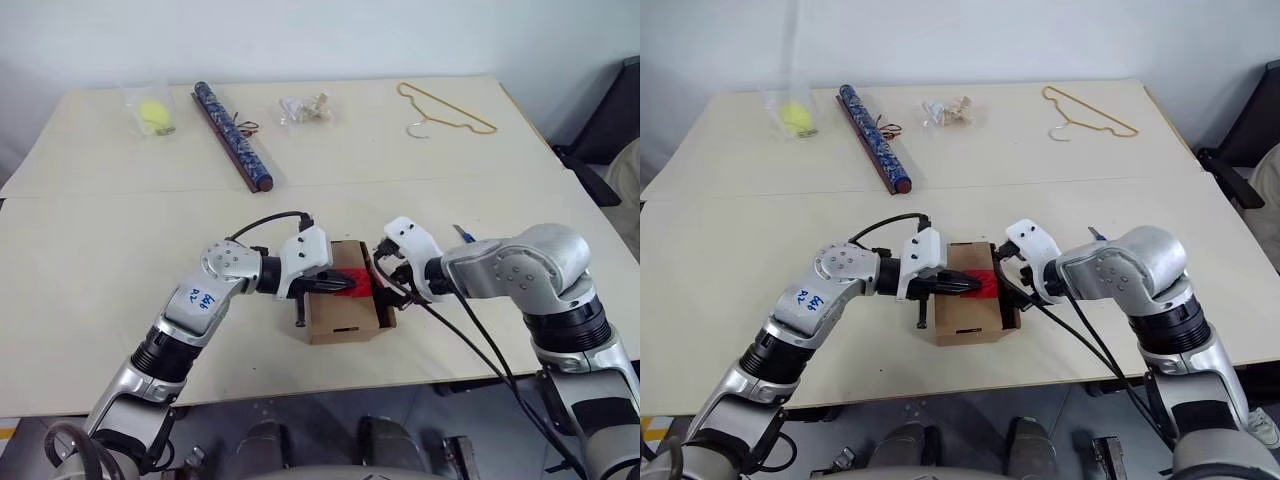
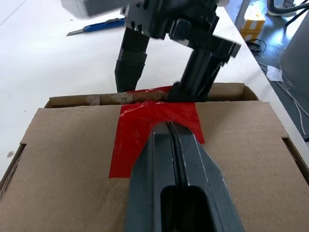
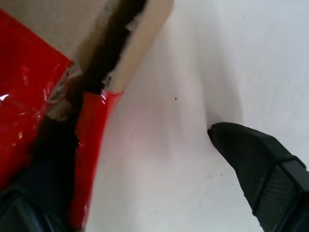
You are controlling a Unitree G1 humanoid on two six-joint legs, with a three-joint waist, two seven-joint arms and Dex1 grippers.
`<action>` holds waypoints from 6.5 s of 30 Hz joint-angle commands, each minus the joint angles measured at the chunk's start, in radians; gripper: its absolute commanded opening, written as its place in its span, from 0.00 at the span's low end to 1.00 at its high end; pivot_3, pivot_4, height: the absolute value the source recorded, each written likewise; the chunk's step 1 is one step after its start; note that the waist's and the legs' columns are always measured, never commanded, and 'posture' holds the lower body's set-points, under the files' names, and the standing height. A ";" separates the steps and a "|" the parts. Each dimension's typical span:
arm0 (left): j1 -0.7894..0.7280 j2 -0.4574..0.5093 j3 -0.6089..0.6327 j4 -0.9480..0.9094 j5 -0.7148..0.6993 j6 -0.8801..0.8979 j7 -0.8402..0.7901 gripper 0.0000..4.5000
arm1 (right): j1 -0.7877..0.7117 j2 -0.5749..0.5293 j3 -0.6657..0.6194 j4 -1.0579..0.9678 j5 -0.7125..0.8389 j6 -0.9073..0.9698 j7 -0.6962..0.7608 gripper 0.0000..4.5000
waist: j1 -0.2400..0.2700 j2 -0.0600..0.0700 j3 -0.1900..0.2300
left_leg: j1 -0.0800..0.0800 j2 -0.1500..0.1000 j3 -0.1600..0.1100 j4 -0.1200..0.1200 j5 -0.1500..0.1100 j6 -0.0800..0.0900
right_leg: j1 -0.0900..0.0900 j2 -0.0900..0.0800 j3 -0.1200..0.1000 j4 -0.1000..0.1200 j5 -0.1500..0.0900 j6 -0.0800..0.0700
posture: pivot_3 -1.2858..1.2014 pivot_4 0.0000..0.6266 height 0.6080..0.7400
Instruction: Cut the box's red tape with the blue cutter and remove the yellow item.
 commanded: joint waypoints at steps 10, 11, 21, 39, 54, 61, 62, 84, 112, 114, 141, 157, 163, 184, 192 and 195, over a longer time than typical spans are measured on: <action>0.043 0.029 -0.016 -0.014 0.023 0.024 0.005 0.00 | 0.054 -0.146 0.007 0.003 -0.153 -0.038 0.080 0.99 | 0.017 -0.001 -0.001 | 0.000 -0.001 0.000 0.002 -0.001 0.002 | 0.001 -0.002 0.000 -0.001 0.001 0.000 | 0.52 0.24 1.00; 0.043 0.029 -0.017 -0.014 0.023 0.026 0.006 0.00 | 0.056 -0.149 0.006 0.003 -0.154 -0.040 0.087 0.99 | 0.020 -0.001 -0.001 | 0.000 -0.001 0.000 0.002 -0.001 0.003 | 0.001 -0.002 0.000 -0.001 0.001 0.000 | 0.52 0.24 1.00; 0.046 0.026 -0.029 -0.001 0.031 0.045 0.010 0.00 | 0.097 -0.076 -0.147 0.052 -0.082 0.023 0.156 0.99 | 0.029 -0.001 -0.001 | -0.001 -0.001 0.000 0.002 -0.002 0.004 | 0.002 -0.002 -0.001 -0.004 0.001 0.000 | 0.52 0.24 1.00; 0.036 -0.007 -0.157 0.052 0.132 0.208 0.133 0.00 | 0.144 -0.057 -0.265 0.204 -0.138 0.023 0.081 0.99 | 0.033 0.001 -0.028 | 0.004 -0.002 -0.004 0.003 -0.004 0.008 | 0.015 -0.003 -0.004 -0.018 0.004 -0.001 | 0.52 0.24 1.00; 0.038 -0.007 -0.171 0.044 0.119 0.213 0.141 0.00 | 0.139 -0.144 -0.185 0.100 -0.227 -0.081 0.092 0.99 | 0.032 0.004 -0.033 | 0.005 -0.003 -0.008 0.003 -0.006 0.011 | 0.018 -0.004 -0.005 -0.022 0.006 -0.002 | 0.52 0.24 1.00; 0.036 -0.011 -0.174 0.044 0.118 0.214 0.139 0.00 | 0.148 -0.177 -0.170 0.134 -0.243 -0.114 0.106 0.99 | 0.032 0.004 -0.033 | 0.004 -0.003 -0.007 0.003 -0.006 0.011 | 0.018 -0.004 -0.005 -0.024 0.007 -0.002 | 0.52 0.24 1.00; 0.036 -0.012 -0.175 0.044 0.117 0.216 0.138 0.00 | 0.147 -0.168 -0.199 0.154 -0.238 -0.098 0.105 0.99 | 0.032 0.004 -0.033 | 0.004 -0.003 -0.007 0.003 -0.006 0.011 | 0.018 -0.004 -0.005 -0.024 0.007 -0.002 | 0.52 0.24 1.00; -0.059 -0.123 -0.068 0.034 0.025 0.204 0.148 0.00 | 0.176 -0.042 -0.371 0.163 -0.184 0.023 0.085 0.99 | 0.044 0.005 -0.032 | 0.001 -0.004 -0.014 0.003 -0.007 0.012 | 0.017 -0.005 -0.006 -0.028 0.007 -0.002 | 0.52 0.24 1.00; -0.094 -0.201 -0.237 0.238 0.203 0.186 0.143 0.00 | 0.081 -0.112 -0.382 0.252 -0.143 -0.005 0.226 0.99 | 0.027 0.006 -0.030 | 0.000 -0.003 -0.004 -0.002 -0.007 0.012 | 0.016 -0.004 -0.009 -0.033 0.008 0.001 | 0.52 0.24 1.00; -0.092 -0.203 -0.238 0.234 0.201 0.187 0.144 0.00 | 0.076 -0.118 -0.353 0.281 -0.170 -0.045 0.239 0.99 | 0.026 0.006 -0.030 | 0.000 -0.003 -0.004 -0.003 -0.007 0.012 | 0.016 -0.004 -0.009 -0.033 0.008 0.001 | 0.52 0.24 1.00; -0.056 -0.182 -0.214 0.215 0.209 0.194 0.135 0.00 | 0.052 -0.157 -0.244 0.437 -0.345 -0.330 0.396 0.99 | 0.002 0.006 -0.032 | 0.007 0.000 0.002 -0.008 -0.006 0.010 | 0.017 -0.005 -0.013 -0.033 0.011 0.000 | 0.52 0.24 1.00; -0.059 -0.132 -0.050 0.205 0.138 -0.020 0.065 0.00 | 0.110 -0.209 -0.244 0.470 -0.265 -0.483 0.756 0.99 | -0.003 0.010 -0.028 | 0.004 0.000 0.005 -0.009 -0.006 0.008 | 0.012 -0.004 -0.015 -0.032 0.011 0.001 | 0.52 0.24 1.00; -0.049 -0.116 -0.030 0.207 0.135 -0.022 0.067 0.00 | 0.083 -0.167 -0.174 0.626 -0.298 -0.531 0.865 0.99 | -0.004 0.011 -0.027 | 0.004 0.000 0.005 -0.008 -0.005 0.008 | 0.012 -0.004 -0.015 -0.031 0.011 0.001 | 0.52 0.24 1.00; -0.028 -0.093 -0.039 0.181 0.145 -0.023 0.055 0.00 | -0.059 -0.014 -0.031 0.896 -0.462 -0.704 1.097 0.24 | -0.030 0.011 -0.027 | 0.008 0.001 0.006 -0.008 -0.004 0.006 | 0.013 -0.004 -0.015 -0.024 0.011 0.001 | 0.52 0.24 1.00; -0.022 -0.089 -0.037 0.170 0.139 -0.020 0.055 0.00 | -0.084 0.041 0.004 0.980 -0.533 -0.764 1.155 0.15 | -0.041 0.011 -0.027 | 0.016 0.003 0.008 -0.008 -0.004 0.005 | 0.016 -0.004 -0.012 -0.020 0.011 0.001 | 0.52 0.24 1.00; -0.014 -0.091 -0.035 0.159 0.134 -0.017 0.057 0.00 | -0.088 0.052 -0.010 0.965 -0.542 -0.763 1.144 0.00 | -0.043 0.011 -0.027 | 0.016 0.003 0.008 -0.008 -0.004 0.005 | 0.016 -0.004 -0.012 -0.019 0.011 0.001 | 0.52 0.24 1.00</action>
